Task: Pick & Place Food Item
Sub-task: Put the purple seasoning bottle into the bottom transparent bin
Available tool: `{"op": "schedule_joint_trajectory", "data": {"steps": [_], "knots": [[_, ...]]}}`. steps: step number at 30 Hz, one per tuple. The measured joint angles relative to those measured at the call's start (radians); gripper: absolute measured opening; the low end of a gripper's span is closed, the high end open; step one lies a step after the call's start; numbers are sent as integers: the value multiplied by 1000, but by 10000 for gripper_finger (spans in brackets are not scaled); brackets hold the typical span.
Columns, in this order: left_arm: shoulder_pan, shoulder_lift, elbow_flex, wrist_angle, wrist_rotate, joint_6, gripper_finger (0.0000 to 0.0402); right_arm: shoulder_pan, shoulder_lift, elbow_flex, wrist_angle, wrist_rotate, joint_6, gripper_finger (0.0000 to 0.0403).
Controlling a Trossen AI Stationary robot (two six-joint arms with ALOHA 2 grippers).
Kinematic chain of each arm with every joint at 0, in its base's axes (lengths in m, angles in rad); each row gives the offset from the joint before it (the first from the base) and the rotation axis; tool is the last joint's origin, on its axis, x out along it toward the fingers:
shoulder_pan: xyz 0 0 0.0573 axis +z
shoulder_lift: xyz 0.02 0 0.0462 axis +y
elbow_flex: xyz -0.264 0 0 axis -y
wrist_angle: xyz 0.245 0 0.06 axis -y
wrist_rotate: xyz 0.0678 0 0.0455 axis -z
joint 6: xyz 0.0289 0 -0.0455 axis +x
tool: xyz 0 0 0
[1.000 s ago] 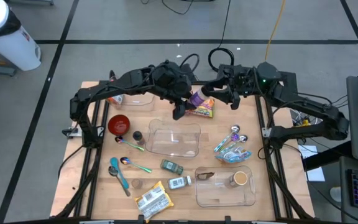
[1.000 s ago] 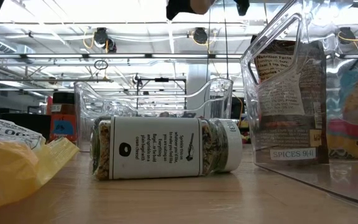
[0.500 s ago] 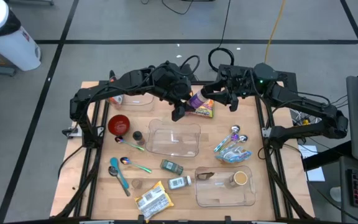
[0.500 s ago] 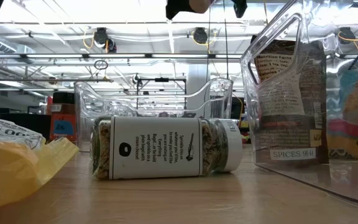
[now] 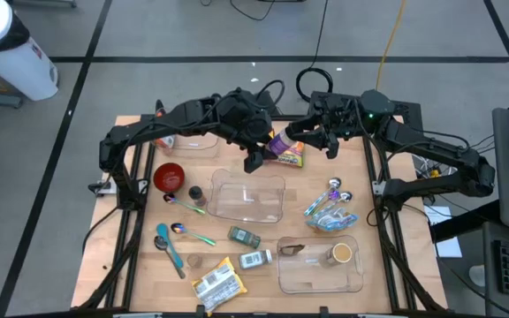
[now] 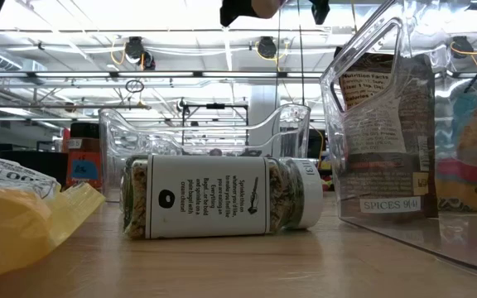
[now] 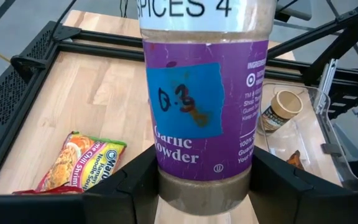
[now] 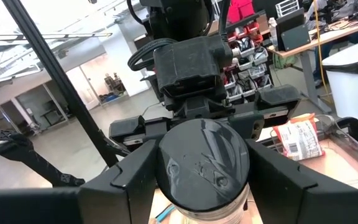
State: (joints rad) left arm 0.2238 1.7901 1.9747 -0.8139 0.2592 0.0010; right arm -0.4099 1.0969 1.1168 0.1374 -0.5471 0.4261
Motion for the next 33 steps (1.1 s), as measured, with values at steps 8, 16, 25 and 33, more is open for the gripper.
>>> {"op": "schedule_joint_trajectory", "data": {"steps": [8,16,25,33], "knots": [[0,0,0,1,10,-3,189,1,0,0,0,-2,0,237],[1,0,0,4,25,-25,187,10,0,0,9,-4,-29,240],[-1,-1,1,0,31,-44,191,38,0,0,-8,56,-88,217],[-3,-1,1,0,31,-57,198,39,0,0,-18,53,-94,197]]}}
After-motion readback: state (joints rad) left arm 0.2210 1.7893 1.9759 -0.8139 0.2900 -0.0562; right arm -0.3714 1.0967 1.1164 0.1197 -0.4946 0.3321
